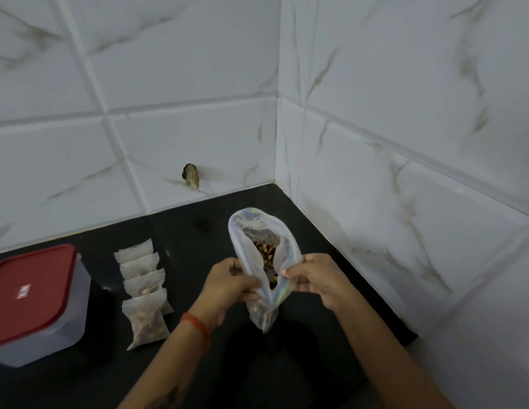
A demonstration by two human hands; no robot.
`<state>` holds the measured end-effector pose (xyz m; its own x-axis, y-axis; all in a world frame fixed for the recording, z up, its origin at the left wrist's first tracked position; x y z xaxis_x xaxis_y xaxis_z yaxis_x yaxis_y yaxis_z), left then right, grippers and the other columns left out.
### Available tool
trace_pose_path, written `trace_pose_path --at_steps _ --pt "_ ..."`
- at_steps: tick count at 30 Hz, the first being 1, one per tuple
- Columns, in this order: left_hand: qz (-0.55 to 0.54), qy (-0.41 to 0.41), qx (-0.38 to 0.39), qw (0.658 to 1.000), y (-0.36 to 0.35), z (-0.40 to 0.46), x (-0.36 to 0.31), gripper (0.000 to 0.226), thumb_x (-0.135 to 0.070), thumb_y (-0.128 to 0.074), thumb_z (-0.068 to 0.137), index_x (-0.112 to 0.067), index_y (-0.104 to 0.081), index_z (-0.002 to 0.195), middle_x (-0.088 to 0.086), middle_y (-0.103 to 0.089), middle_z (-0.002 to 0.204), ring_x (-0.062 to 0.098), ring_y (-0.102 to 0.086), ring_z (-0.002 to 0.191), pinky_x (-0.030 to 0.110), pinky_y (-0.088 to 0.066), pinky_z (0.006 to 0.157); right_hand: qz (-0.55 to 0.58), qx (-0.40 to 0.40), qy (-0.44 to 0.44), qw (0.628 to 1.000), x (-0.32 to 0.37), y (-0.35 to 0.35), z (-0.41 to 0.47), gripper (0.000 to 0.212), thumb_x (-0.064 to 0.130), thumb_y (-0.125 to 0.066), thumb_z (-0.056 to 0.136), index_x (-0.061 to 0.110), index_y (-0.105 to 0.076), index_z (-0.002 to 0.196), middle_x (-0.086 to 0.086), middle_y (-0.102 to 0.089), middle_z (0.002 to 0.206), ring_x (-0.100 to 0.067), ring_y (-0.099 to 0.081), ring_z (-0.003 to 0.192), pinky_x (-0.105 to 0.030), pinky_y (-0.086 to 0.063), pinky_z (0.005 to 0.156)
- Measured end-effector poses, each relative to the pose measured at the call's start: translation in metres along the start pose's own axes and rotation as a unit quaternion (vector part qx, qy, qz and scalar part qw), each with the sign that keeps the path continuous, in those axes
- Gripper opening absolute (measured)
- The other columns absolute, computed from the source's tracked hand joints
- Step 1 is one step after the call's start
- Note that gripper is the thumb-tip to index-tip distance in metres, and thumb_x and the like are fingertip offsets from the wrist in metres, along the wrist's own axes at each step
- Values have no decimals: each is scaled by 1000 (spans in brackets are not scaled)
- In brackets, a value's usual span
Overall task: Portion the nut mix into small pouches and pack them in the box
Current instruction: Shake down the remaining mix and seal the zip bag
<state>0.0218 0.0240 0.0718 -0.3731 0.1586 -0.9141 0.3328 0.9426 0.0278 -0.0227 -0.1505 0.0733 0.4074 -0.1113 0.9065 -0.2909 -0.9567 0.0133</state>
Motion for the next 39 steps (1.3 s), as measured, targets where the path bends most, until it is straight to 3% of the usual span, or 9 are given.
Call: trace_pose_path --at_steps 4,6,9,14,23,27,31,35,39 --pt "245 -143 -174 943 2 -6 -9 19 -14 -65 80 -11 -46 84 7 -57 83 23 -62 73 39 -57 66 -262 -143 95 950 9 -3 -6 11 22 -62 85 13 -56 83 -4 -65 75 -11 -63 52 -16 -45 47" --pt "282 -152 -172 932 1 -6 -11 19 -16 -61 84 -9 -44 90 8 -58 88 24 -63 75 40 -57 67 -184 -91 61 977 5 -7 -6 15 19 -61 86 8 -59 95 -9 -69 85 -16 -69 66 -20 -53 54" --pt "41 -31 -52 997 0 -8 -8 17 -5 -57 88 -6 -47 101 15 -62 101 25 -68 81 36 -60 64 76 54 -53 994 3 -10 -10 21 7 -65 85 -2 -62 103 -19 -72 92 -26 -72 79 -31 -59 64" --pt "-182 34 75 980 -1 -17 -19 39 10 -65 77 -3 -53 112 16 -68 99 21 -71 79 27 -58 60 197 127 -77 969 13 -9 -16 27 -5 -65 79 -6 -62 105 -22 -71 96 -27 -72 84 -32 -60 67" --pt "171 -134 -133 967 -6 -16 -29 37 -4 -67 79 -16 -41 103 2 -56 89 14 -62 70 27 -54 58 -156 -108 72 979 23 -12 -22 22 9 -74 74 8 -53 81 -5 -60 61 -5 -56 39 -18 -46 43" --pt "-6 6 -26 1000 -5 -15 -34 17 -12 -63 87 -11 -55 102 7 -60 87 14 -60 69 25 -53 57 -15 -16 8 1000 27 -7 -21 24 19 -74 80 6 -61 94 -13 -72 86 -20 -71 76 -28 -58 62" --pt "-215 78 103 968 -5 -22 -42 13 -5 -62 83 -1 -65 95 13 -65 84 15 -61 64 22 -56 53 114 38 -20 992 34 -4 -21 15 3 -70 80 1 -63 94 -15 -73 83 -22 -73 73 -28 -58 59" --pt "-95 -13 -27 995 -1 -15 -46 12 2 -61 85 -5 -60 94 11 -62 75 10 -57 52 18 -50 48 -96 -90 46 990 41 -7 -22 19 7 -73 78 7 -56 87 -10 -68 79 -17 -70 59 -28 -57 56" --pt "168 -131 -156 965 3 -10 -55 19 -9 -64 84 -20 -50 89 4 -58 86 13 -58 70 26 -51 61 -353 -142 150 912 57 -13 -27 22 23 -69 79 16 -49 74 -7 -67 75 -18 -68 59 -35 -59 66"
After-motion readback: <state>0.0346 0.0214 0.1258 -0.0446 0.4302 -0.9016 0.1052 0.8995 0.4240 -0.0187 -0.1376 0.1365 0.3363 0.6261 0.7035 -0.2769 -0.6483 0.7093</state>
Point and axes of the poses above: each hand's wrist, its own z-axis towards the middle knuckle, its own y-axis out of the back of the hand, x = y × z, the point moved 4 cm from there along z, towards the middle knuckle
